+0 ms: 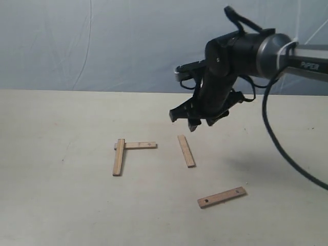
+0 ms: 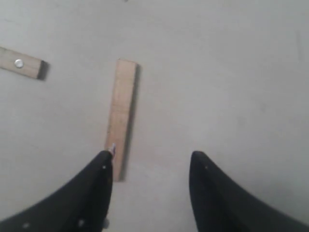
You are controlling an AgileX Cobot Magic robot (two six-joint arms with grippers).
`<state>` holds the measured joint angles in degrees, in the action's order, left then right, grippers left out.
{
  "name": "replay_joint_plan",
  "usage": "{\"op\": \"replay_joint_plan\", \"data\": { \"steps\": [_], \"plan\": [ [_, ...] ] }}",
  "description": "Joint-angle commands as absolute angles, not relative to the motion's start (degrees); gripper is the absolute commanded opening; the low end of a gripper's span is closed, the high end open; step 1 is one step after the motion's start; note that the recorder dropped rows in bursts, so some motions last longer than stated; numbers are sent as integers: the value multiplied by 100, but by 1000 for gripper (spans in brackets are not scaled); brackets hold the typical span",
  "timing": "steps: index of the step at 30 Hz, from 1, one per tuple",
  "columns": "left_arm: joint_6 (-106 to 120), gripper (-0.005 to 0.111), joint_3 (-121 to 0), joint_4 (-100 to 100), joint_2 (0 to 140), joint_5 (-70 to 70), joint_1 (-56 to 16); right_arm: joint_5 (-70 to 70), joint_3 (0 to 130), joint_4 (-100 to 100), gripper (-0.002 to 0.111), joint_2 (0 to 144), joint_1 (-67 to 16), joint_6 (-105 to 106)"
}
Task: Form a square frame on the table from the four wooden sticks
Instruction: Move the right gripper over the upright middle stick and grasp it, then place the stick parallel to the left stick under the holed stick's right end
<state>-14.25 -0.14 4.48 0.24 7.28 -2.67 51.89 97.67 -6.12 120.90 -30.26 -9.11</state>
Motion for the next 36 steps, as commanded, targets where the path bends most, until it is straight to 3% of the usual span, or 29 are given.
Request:
{"op": "replay_joint_plan", "data": {
  "steps": [1, 13, 20, 30, 32, 35, 36],
  "plan": [
    [-1433, 0, 0, 485, 0, 731, -253, 4886, 9800, -459, 47, 12412, -3210, -867],
    [-1433, 0, 0, 490, 0, 731, -253, 4521, 10338, -195, 47, 13245, -3200, -878],
    [-1433, 0, 0, 634, 0, 731, -253, 5037, 11107, -773, 47, 13789, -3200, -1263],
    [-1433, 0, 0, 634, 0, 731, -253, 5673, 11107, -592, 46, 14052, -3200, -1287],
    [-1433, 0, 0, 634, 0, 731, -253, 5783, 11107, -544, 36, 14026, -3200, -1287],
    [-1433, 0, 0, 634, 0, 731, -253, 5920, 11107, -540, 2, 13910, -3200, -1287],
    [-1433, 0, 0, 634, 0, 731, -253, 5918, 11107, -540, 0, 13830, -3200, -1319]
  ]
}}
